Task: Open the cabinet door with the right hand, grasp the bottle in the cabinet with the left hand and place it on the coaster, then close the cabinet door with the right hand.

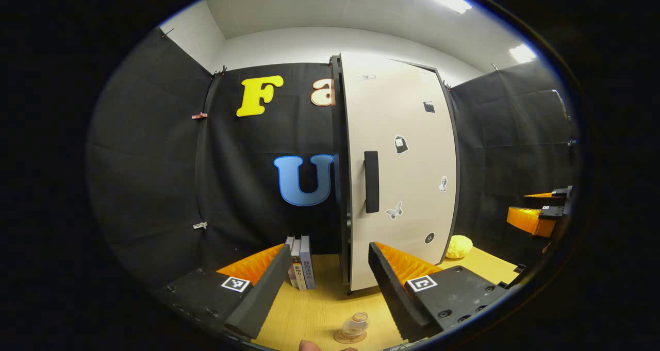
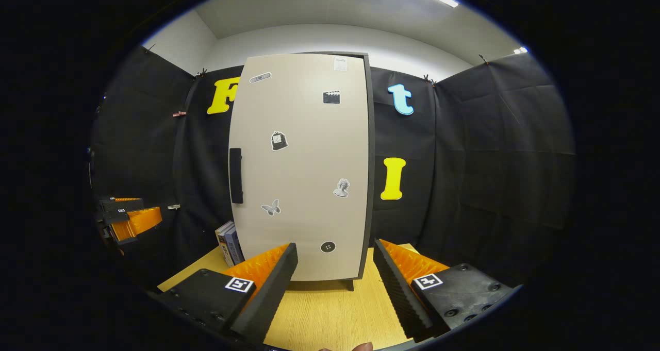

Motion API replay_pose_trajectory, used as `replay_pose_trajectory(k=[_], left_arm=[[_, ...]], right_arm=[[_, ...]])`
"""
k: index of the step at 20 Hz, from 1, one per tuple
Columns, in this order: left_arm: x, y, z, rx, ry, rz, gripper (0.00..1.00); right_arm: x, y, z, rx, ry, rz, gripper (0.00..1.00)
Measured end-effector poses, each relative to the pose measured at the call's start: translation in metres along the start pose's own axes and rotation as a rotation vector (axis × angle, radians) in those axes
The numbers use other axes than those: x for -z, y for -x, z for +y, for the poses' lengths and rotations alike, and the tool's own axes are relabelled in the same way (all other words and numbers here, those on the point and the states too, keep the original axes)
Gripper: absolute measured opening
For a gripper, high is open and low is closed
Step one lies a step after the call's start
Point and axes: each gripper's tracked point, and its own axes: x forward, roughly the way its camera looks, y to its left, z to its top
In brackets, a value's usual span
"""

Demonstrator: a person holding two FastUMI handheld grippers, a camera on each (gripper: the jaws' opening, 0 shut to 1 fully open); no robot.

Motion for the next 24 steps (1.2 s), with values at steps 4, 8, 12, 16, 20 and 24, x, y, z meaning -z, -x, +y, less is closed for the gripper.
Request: replay_pose_trajectory(k=[4,8,12,16,20,24], left_arm=[[-0.0008,-0.0022,0.0009,-0.001,-0.003,-0.001,0.95],[-0.0004,-0.0031,-0.0006,0.000,-0.002,-0.001,0.95],[-0.0010,-0.0035,-0.0017,0.002,-0.005,-0.002,0.95],[-0.0012,-0.0042,-0.0048,0.005,-0.006,-0.002,0.95],[-0.0021,-0.0059,-0.0053,0.003,-0.004,-0.006,0.95],[-0.0016,-0.0083,-0.0086,-0.001,-0.003,-0.005,0.95]], right_arm=[[-0.0004,-0.0031,0.0024,-0.005,0.000,0.003,0.96],[-0.0003,-0.0048,0.0048,-0.011,0.008,0.006,0.96],[0.0006,-0.0058,0.0068,-0.015,0.008,0.010,0.96],[0.0009,-0.0065,0.0052,-0.016,0.009,0.011,0.96],[0.0006,-0.0069,0.0041,-0.008,0.013,0.007,0.96],[0.0021,-0.0084,-0.0013,-0.004,0.002,0.001,0.97]])
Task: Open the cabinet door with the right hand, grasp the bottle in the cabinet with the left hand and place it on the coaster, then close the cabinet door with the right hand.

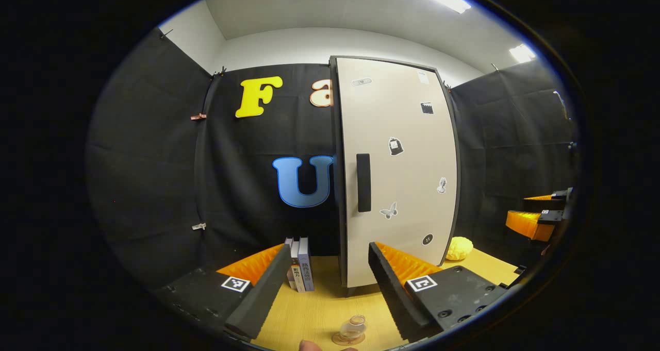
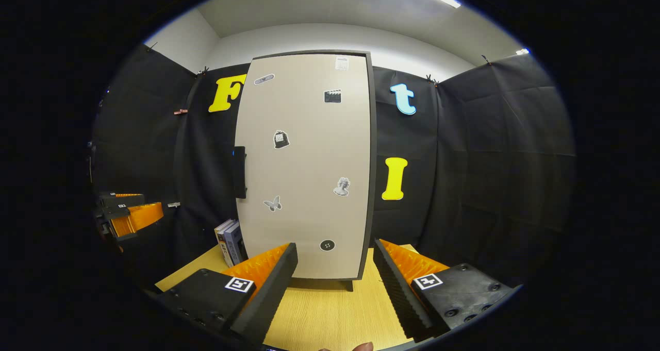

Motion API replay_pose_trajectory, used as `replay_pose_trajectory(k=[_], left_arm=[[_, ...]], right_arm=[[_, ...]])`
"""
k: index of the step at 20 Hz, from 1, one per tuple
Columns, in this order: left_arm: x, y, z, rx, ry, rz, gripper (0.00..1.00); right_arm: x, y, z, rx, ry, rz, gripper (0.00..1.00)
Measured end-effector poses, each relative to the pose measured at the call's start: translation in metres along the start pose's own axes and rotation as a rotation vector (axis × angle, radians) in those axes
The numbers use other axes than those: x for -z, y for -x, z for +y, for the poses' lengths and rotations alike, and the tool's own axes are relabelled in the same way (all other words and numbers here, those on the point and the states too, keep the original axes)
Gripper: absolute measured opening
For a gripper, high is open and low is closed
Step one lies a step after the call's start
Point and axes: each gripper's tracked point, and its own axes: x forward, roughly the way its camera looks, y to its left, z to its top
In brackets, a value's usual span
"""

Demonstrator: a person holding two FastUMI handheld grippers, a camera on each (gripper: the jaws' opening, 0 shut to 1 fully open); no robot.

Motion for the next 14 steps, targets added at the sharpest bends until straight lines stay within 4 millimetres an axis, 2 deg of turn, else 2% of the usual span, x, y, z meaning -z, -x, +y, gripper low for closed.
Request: replay_pose_trajectory(k=[7,14], left_arm=[[-0.001,-0.006,-0.011,-0.051,-0.030,-0.017,0.95],[-0.014,-0.019,-0.035,-0.060,-0.014,-0.064,0.95]], right_arm=[[0.000,-0.018,-0.020,-0.026,-0.013,0.001,0.96],[-0.009,-0.039,-0.047,-0.017,-0.028,-0.036,0.96]])
